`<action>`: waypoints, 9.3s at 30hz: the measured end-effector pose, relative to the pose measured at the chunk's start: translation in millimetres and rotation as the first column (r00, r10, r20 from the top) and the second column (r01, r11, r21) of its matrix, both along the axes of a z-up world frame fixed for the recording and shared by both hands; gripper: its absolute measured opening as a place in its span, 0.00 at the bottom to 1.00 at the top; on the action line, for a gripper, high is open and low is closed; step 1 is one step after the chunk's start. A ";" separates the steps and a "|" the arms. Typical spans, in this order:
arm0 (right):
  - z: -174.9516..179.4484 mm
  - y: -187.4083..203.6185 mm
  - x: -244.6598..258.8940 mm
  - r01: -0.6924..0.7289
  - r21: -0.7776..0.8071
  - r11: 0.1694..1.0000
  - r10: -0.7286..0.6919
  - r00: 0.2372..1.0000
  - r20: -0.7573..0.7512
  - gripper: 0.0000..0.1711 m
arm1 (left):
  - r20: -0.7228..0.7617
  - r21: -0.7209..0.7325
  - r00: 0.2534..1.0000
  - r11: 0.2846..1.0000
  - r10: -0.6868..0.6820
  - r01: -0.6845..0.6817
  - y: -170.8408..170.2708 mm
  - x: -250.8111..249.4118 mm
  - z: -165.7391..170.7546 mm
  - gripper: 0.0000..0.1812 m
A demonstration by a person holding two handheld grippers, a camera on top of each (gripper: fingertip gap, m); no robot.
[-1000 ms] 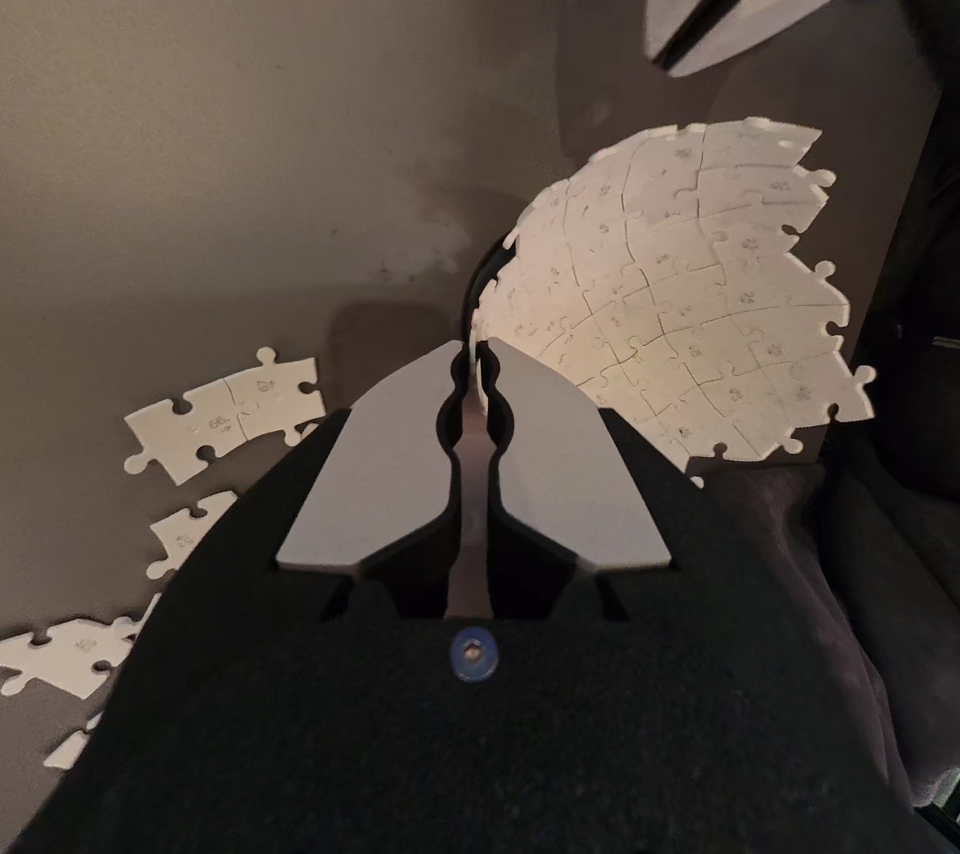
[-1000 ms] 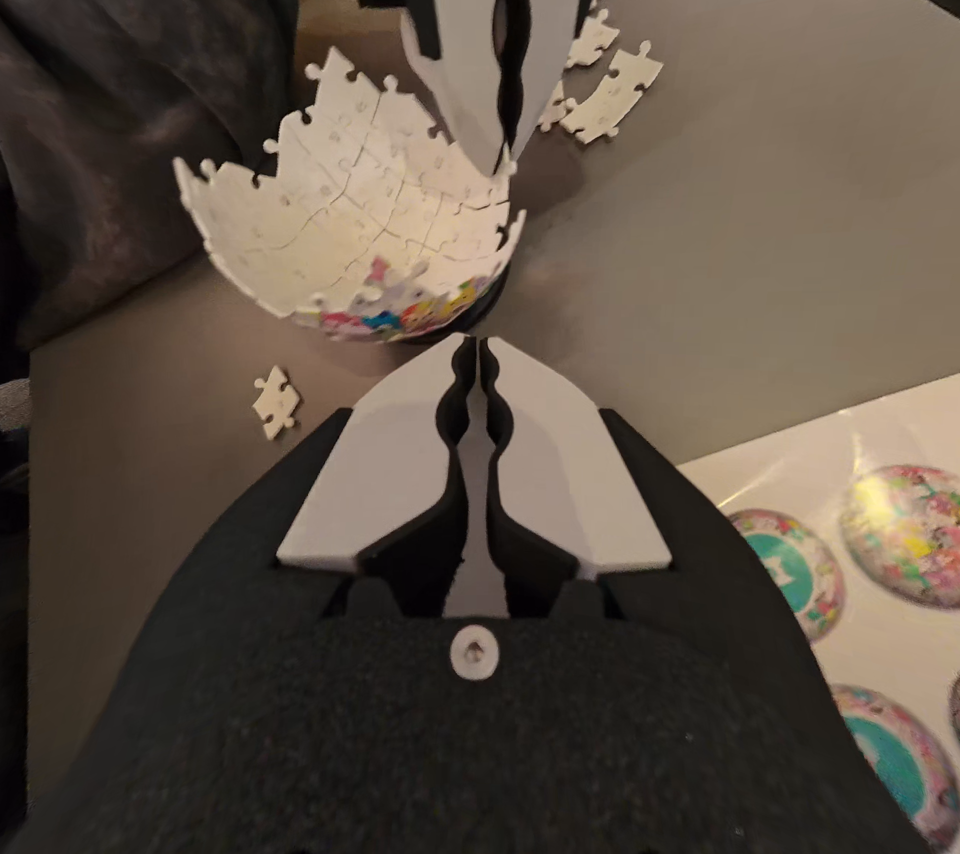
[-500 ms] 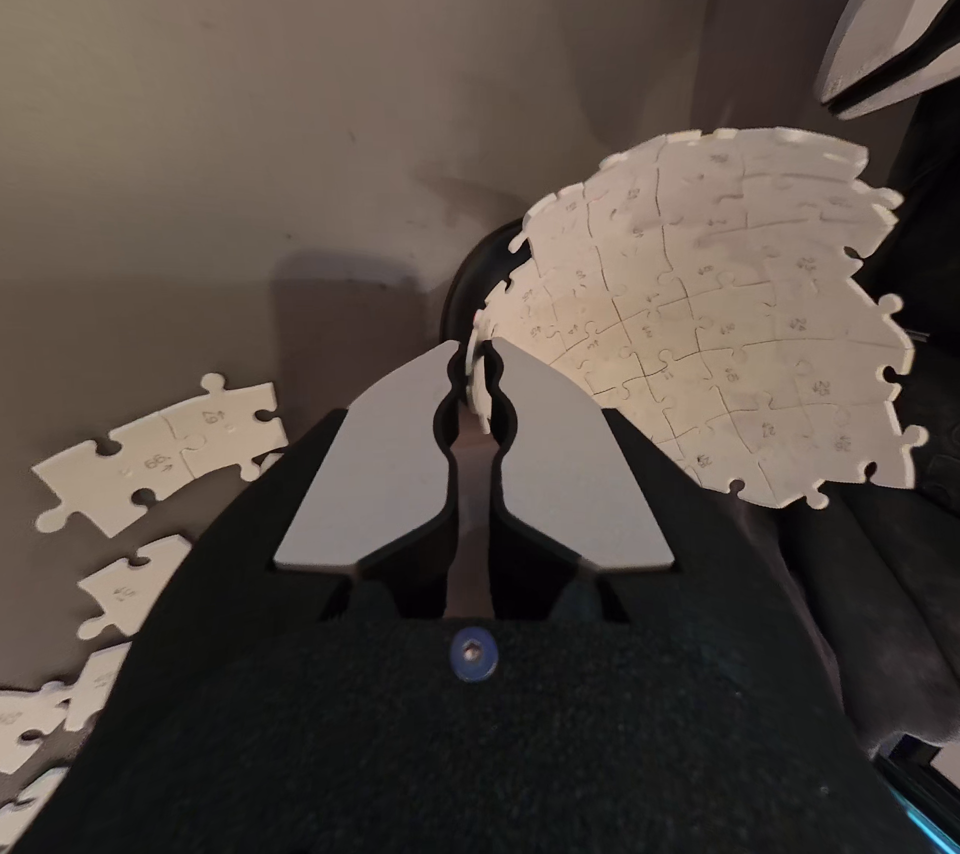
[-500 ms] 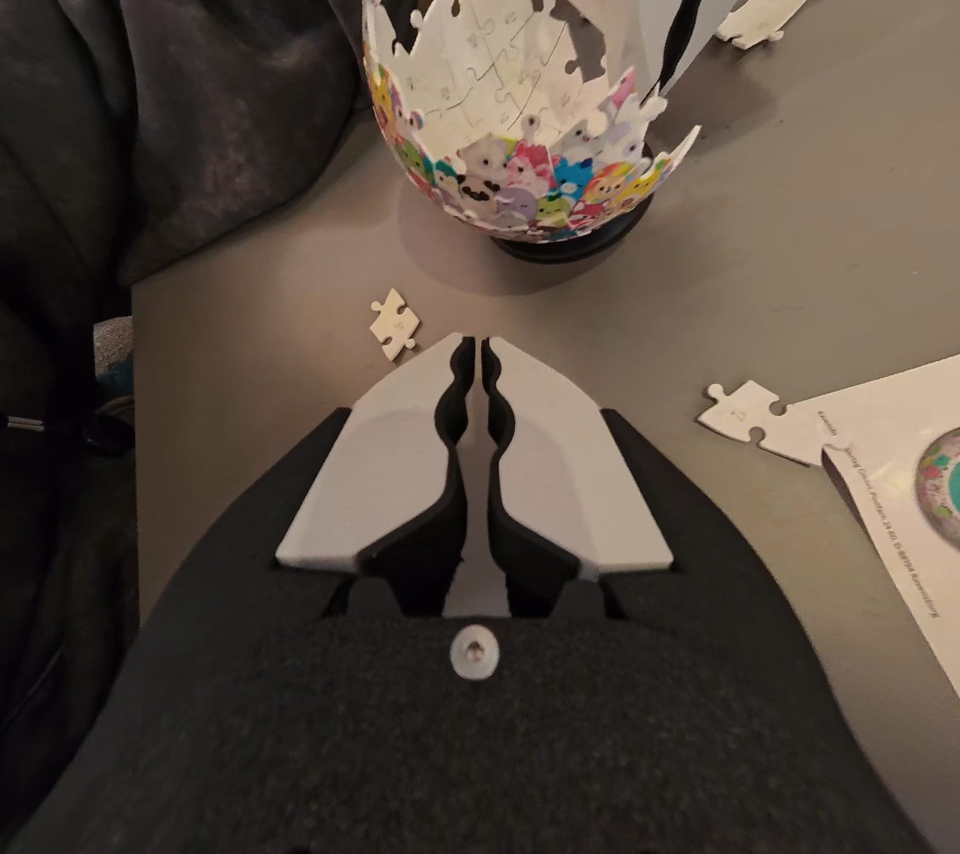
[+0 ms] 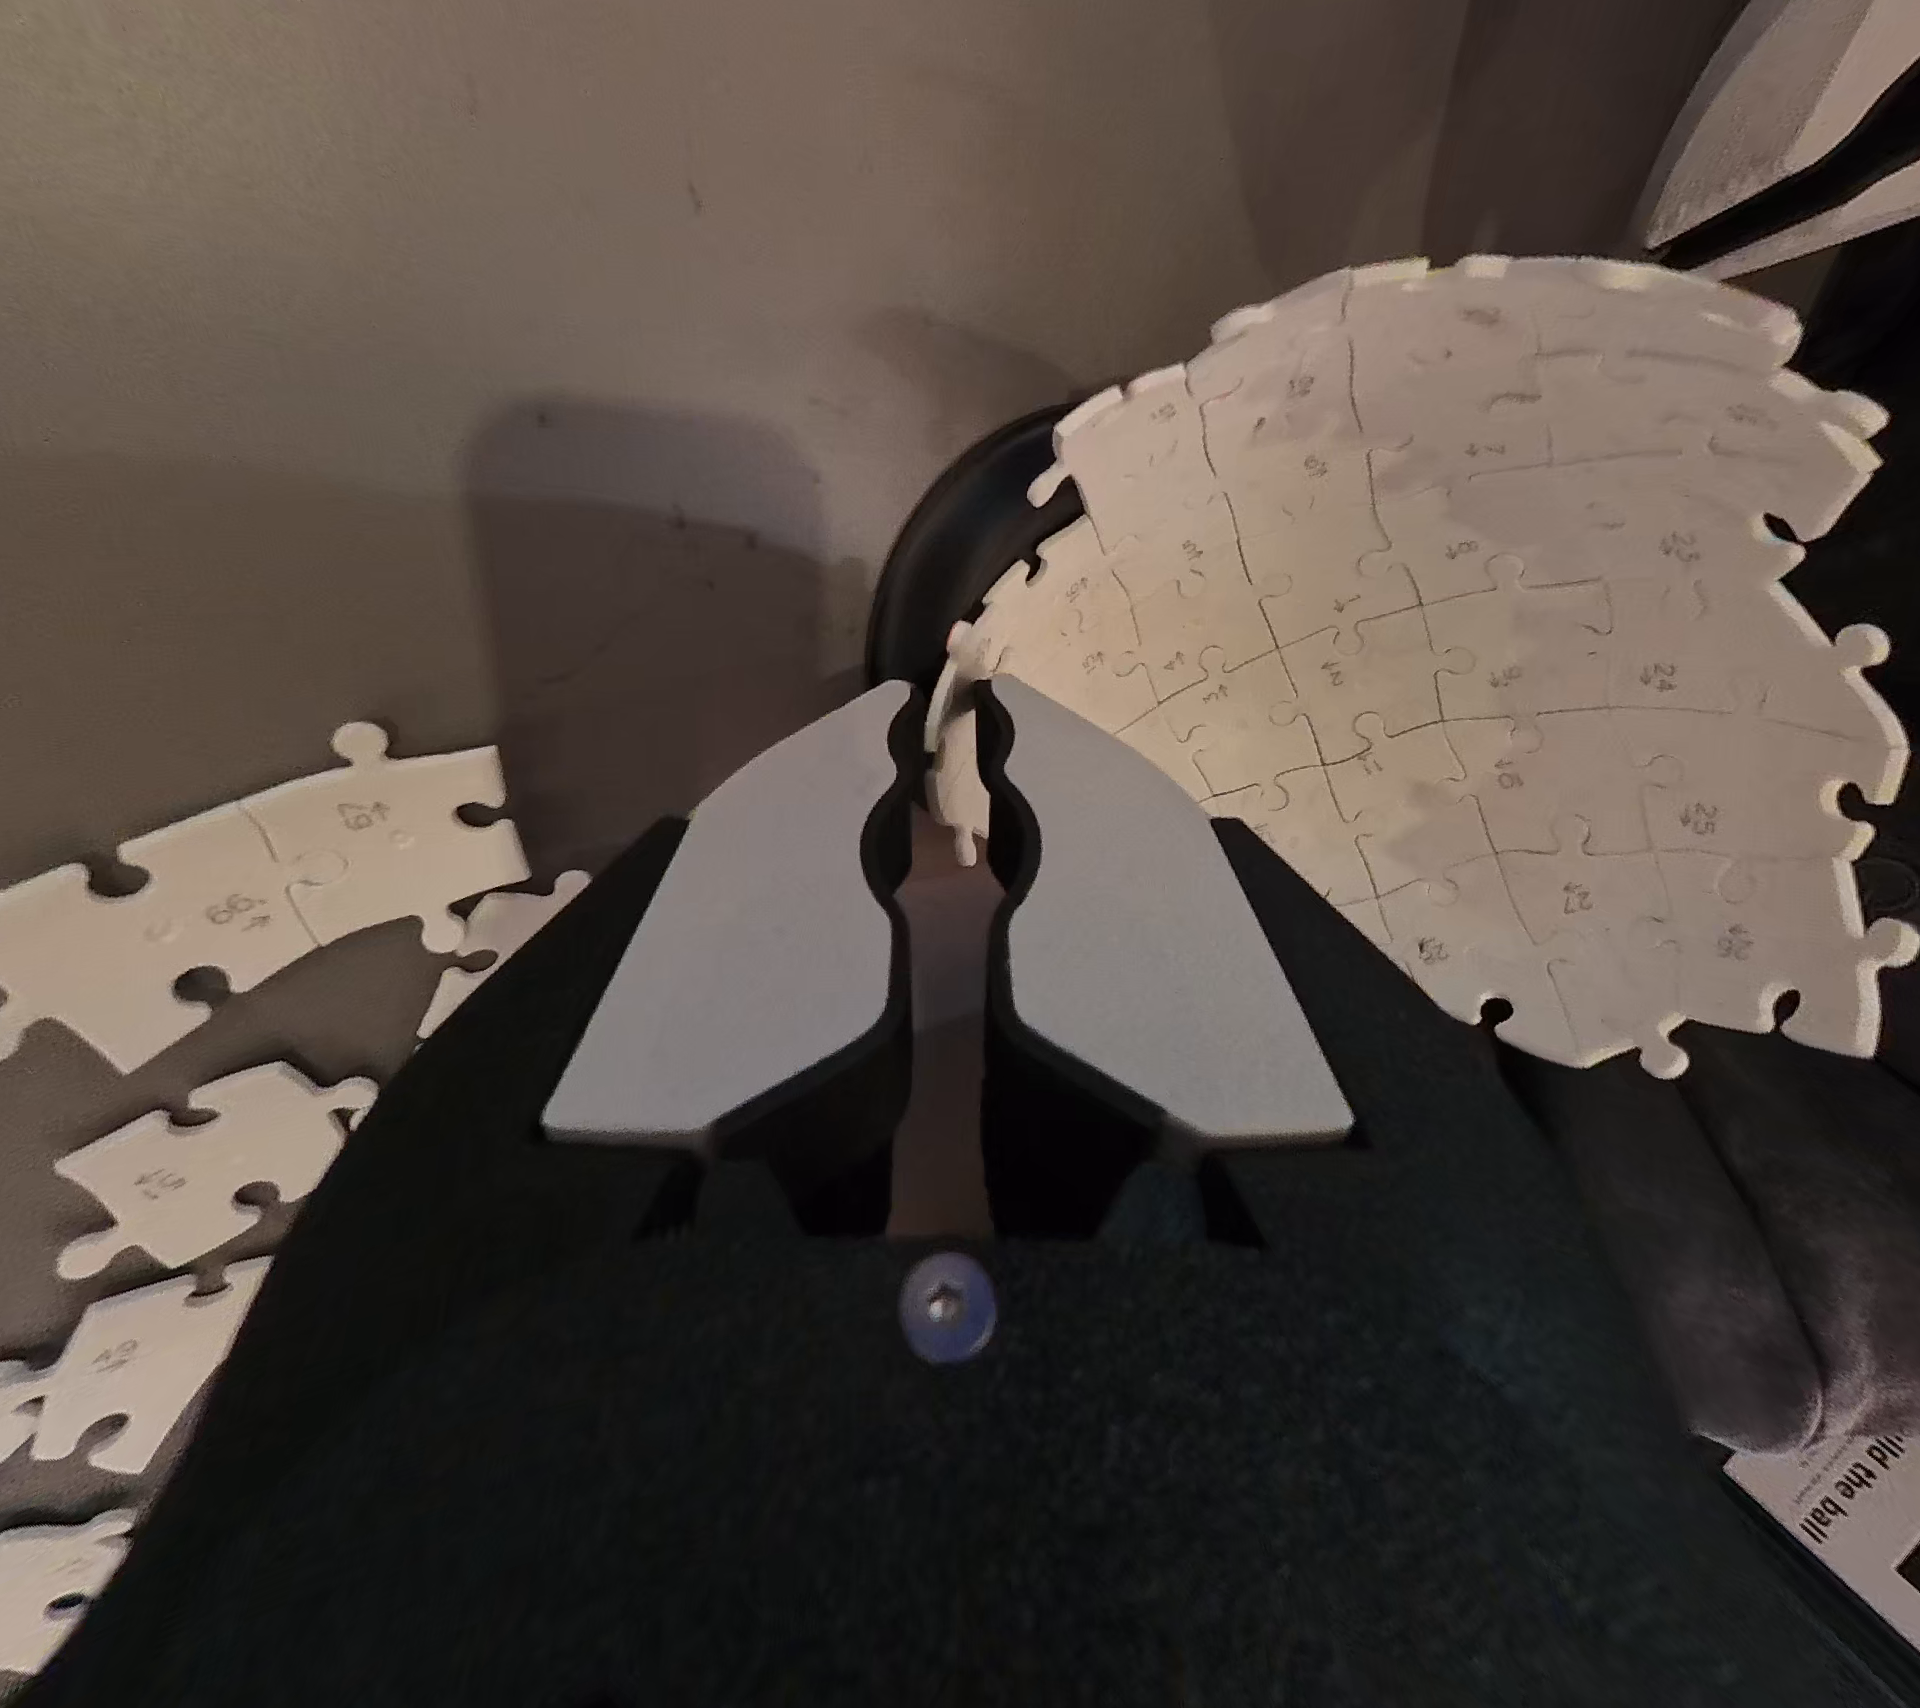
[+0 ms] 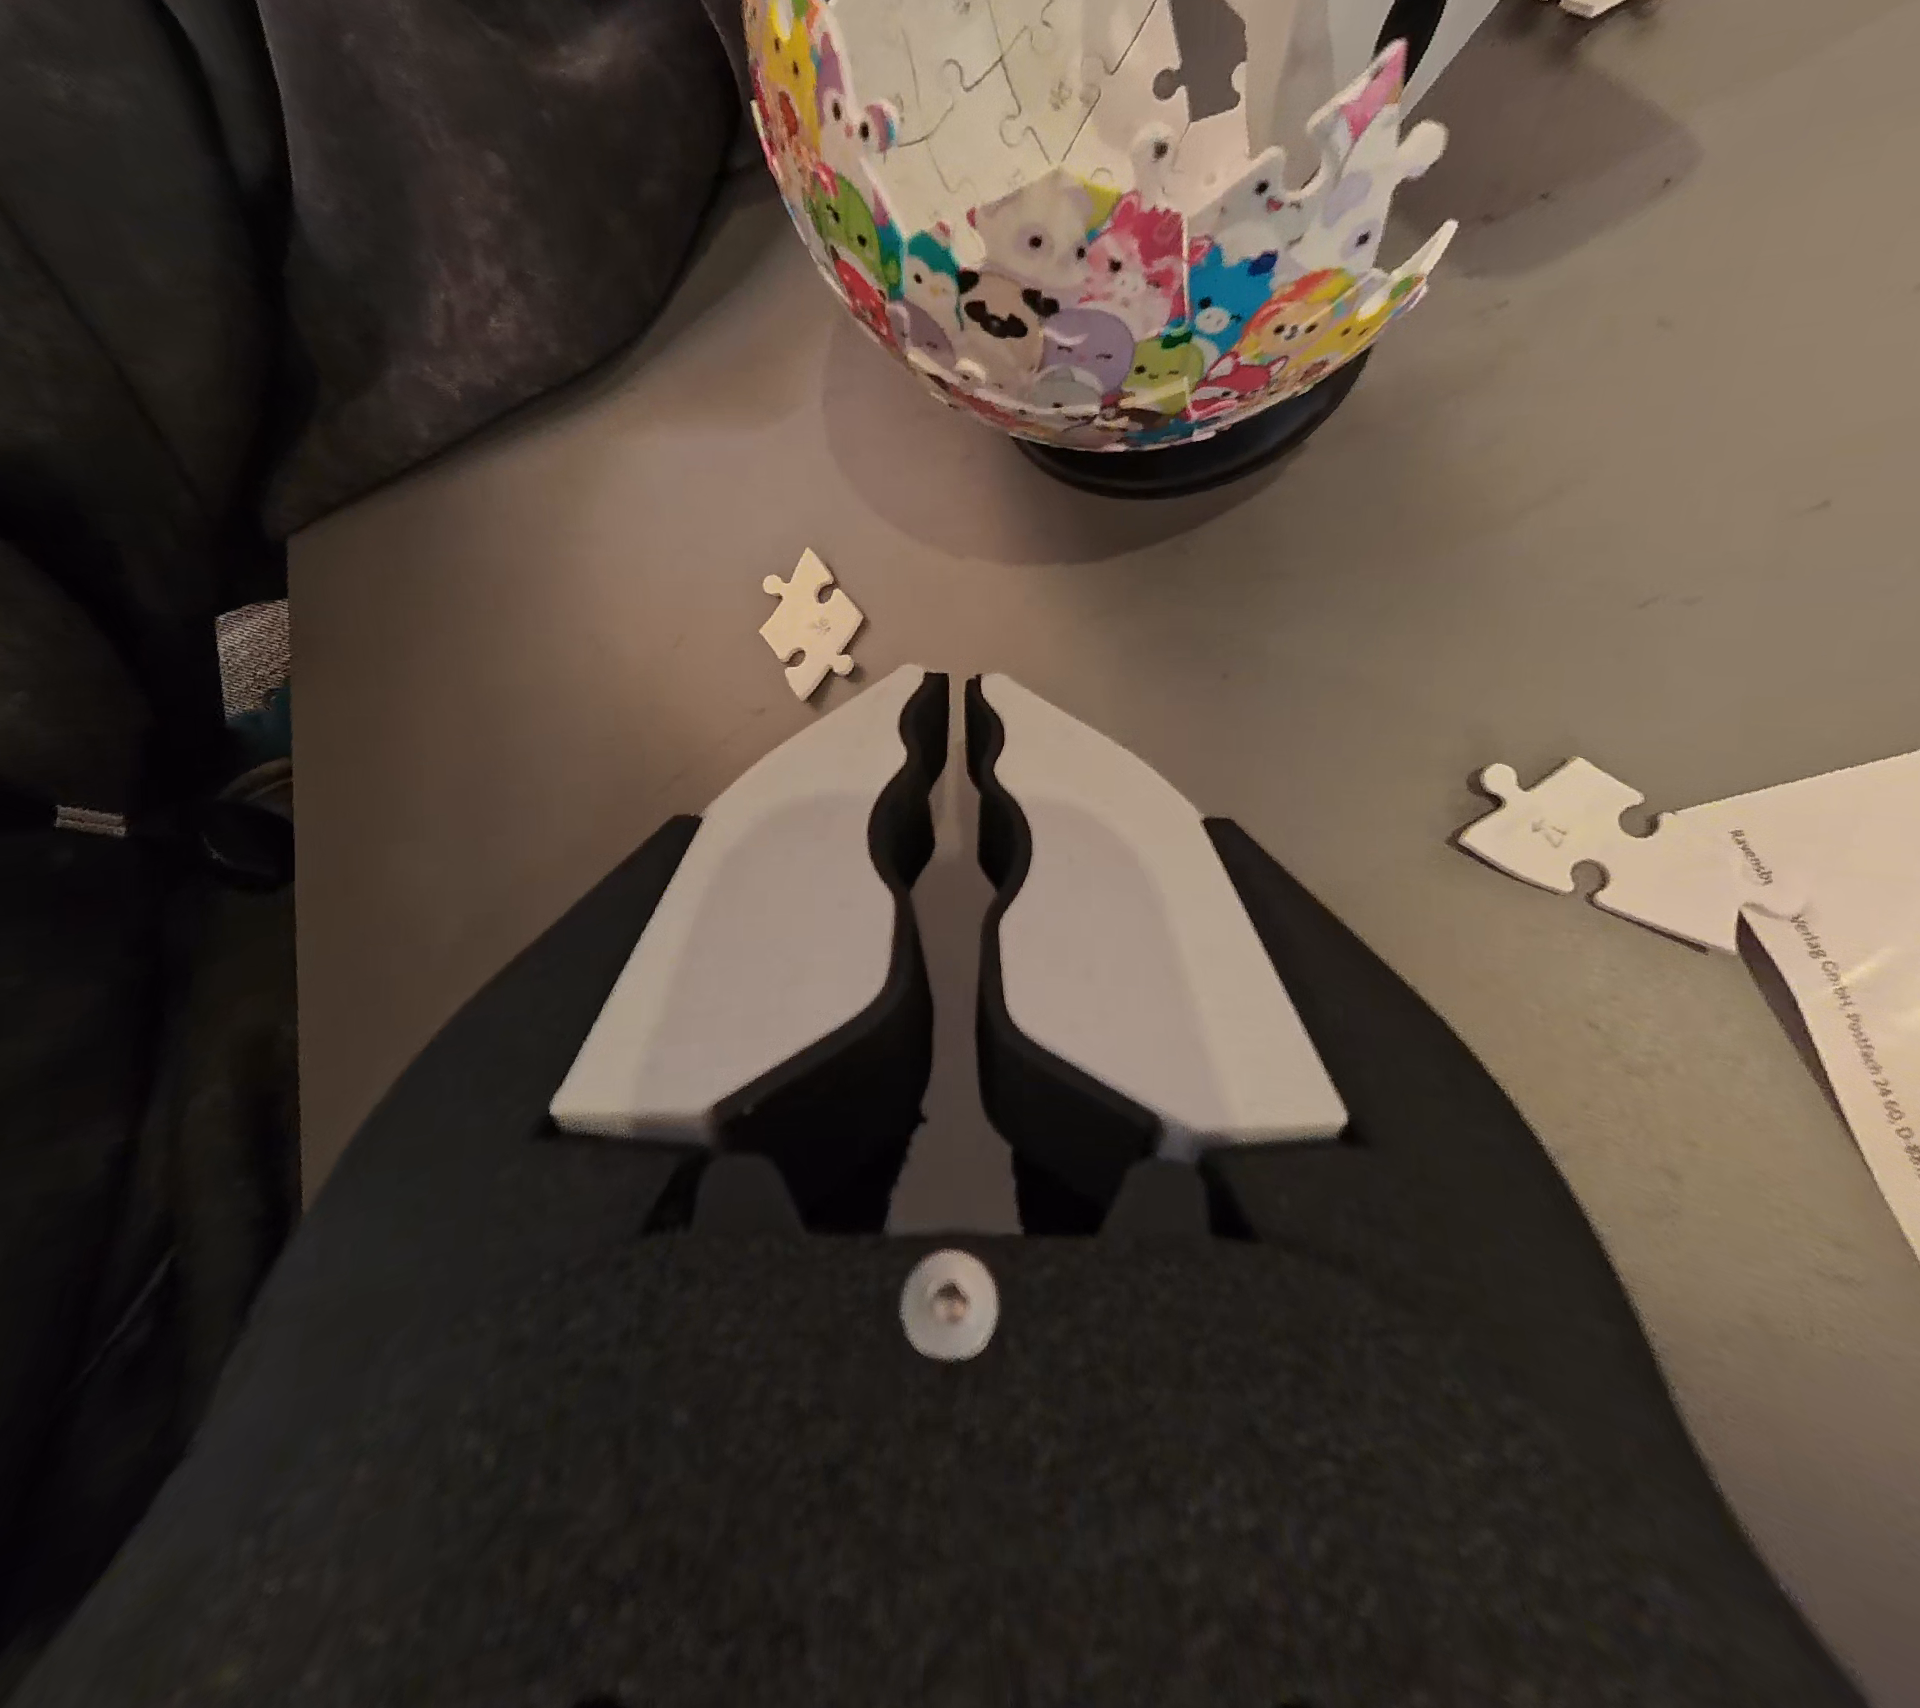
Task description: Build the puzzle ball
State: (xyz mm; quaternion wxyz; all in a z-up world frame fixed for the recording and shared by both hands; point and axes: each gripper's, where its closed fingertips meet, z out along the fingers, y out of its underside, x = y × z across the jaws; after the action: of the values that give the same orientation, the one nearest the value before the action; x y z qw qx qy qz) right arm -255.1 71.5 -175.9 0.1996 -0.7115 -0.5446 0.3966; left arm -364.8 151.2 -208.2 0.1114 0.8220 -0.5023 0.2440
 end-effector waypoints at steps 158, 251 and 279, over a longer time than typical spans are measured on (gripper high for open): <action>28.6 -129.5 -7.2 -0.227 0.006 0.974 0.222 0.946 -0.237 0.01 | 0.670 0.032 0.593 0.782 0.446 -0.623 -233.0 108.2 40.6 0.10; 2.2 124.4 -92.2 -0.279 0.373 0.885 0.014 0.817 0.576 0.03 | 0.463 0.265 0.877 0.923 0.131 -0.278 56.2 6.0 -5.4 0.00; -1.7 130.3 -90.1 -0.245 0.423 0.872 -0.046 0.821 0.570 0.04 | 0.525 0.232 0.836 0.918 0.160 -0.322 61.4 9.2 0.3 0.00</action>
State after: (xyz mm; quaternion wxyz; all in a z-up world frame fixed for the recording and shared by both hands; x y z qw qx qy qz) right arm -345.1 201.8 -177.5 0.1777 -0.6939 -0.6971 0.0323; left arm -355.6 212.6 -207.9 -0.1843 0.7958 -0.4369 0.3766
